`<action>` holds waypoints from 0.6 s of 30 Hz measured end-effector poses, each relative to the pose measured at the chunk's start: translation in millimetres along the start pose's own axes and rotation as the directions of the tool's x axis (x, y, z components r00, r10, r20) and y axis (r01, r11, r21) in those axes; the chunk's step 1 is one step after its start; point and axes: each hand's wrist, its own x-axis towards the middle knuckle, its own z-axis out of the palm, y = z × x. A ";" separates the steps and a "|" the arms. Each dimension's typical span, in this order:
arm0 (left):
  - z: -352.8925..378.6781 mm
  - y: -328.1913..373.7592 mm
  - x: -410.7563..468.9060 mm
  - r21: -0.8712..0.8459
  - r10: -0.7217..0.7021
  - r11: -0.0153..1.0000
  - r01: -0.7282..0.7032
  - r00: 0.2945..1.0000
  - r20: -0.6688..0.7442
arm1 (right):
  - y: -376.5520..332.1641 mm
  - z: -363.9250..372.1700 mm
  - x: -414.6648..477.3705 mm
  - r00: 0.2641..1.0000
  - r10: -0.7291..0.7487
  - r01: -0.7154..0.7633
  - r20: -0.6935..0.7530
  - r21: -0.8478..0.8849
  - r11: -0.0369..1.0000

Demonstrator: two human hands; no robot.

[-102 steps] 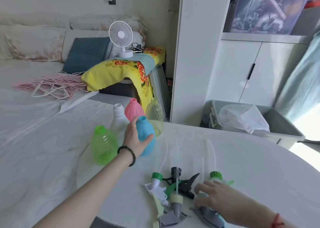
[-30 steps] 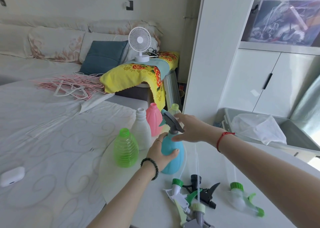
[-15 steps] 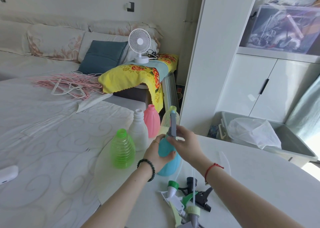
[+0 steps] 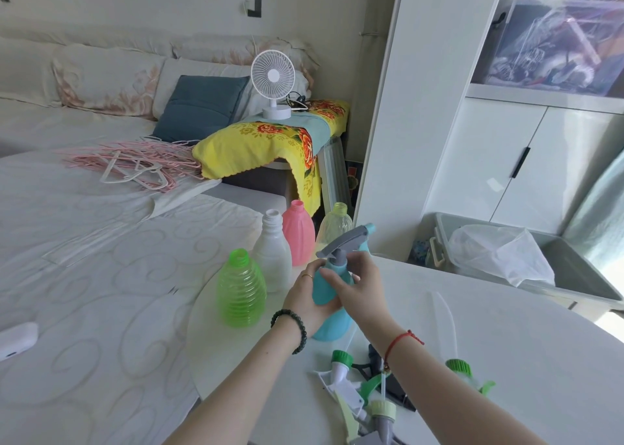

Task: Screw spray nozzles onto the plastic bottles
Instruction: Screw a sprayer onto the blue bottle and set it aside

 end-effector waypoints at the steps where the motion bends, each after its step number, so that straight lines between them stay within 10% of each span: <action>1: -0.1 -0.5 0.0 0.005 0.006 1.000 -0.006 1.000 -0.002 | -0.6 0.8 0.2 1.000 0.020 -0.020 0.001 -0.015 1.000; 7: 0.1 -2.6 0.4 0.039 -0.009 0.999 0.009 1.000 0.001 | 7.6 -17.3 -12.1 0.998 0.060 -0.064 -0.030 -0.178 0.982; 10: 0.0 -6.7 0.2 0.075 0.011 0.997 -0.011 1.000 0.002 | -7.5 -40.5 -10.3 0.933 -0.271 0.201 -0.238 -0.281 0.938; 13: -0.9 -7.0 0.7 0.102 0.016 0.995 -0.017 1.000 0.003 | -40.1 -54.4 15.0 0.861 -0.491 0.473 0.137 -0.572 0.670; 18: -0.7 -7.5 0.8 0.125 0.013 0.992 -0.014 1.000 0.007 | -83.8 -44.7 48.1 0.794 -0.033 0.565 0.607 -0.717 0.409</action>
